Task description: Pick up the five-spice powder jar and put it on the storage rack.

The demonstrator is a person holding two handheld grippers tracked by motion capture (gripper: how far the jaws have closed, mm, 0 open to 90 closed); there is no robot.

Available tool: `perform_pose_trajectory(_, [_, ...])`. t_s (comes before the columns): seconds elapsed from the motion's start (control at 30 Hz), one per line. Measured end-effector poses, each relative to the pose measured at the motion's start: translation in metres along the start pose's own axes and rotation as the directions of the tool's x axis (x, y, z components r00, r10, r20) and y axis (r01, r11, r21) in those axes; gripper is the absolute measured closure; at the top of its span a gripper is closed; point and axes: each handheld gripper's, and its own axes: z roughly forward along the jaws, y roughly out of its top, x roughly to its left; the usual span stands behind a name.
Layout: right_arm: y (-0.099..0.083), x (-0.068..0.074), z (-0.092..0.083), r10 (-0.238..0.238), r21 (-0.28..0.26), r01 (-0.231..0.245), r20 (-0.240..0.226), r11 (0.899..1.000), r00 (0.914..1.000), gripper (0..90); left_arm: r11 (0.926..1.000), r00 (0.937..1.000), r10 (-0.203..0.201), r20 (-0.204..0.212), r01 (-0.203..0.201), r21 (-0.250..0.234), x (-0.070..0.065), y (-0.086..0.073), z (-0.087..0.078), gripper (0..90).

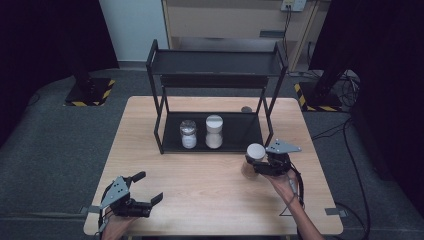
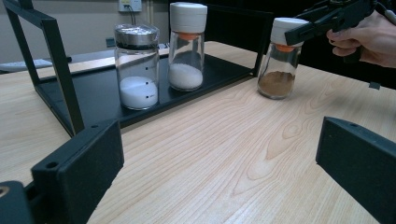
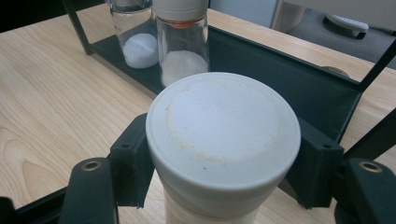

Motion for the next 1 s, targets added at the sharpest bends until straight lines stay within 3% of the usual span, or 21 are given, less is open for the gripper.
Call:
perform_pose_trajectory(0.23, [0.01,0.001,0.003,0.0,-0.003,0.0,-0.015,1.0,0.9999,34.1,1.0,1.0,0.0,0.001,0.0,0.0,0.0,0.0,0.0,0.1])
perform_pose_trajectory(0.4, [0.025,0.002,0.007,-0.016,-0.002,0.016,-0.024,1.0,0.9996,34.2,1.0,1.0,0.0,0.001,0.0,0.001,0.0,0.0,0.0,0.2])
perform_pose_trajectory(0.7, [0.048,-0.001,0.015,-0.005,-0.01,0.005,-0.031,1.0,0.9995,34.1,1.0,1.0,0.0,0.004,0.0,0.001,0.001,0.0,0.0,0.2])
perform_pose_trajectory(0.87, [0.061,-0.001,0.021,-0.015,-0.004,0.015,-0.013,1.0,0.9998,34.1,1.0,1.0,-0.002,0.004,0.002,0.001,0.001,0.0,0.0,0.2])
perform_pose_trajectory(1.0, [0.068,-0.002,0.025,0.008,-0.002,-0.008,0.001,1.0,1.0,34.1,1.0,1.0,-0.004,0.005,0.004,0.001,0.001,0.0,0.001,0.2])
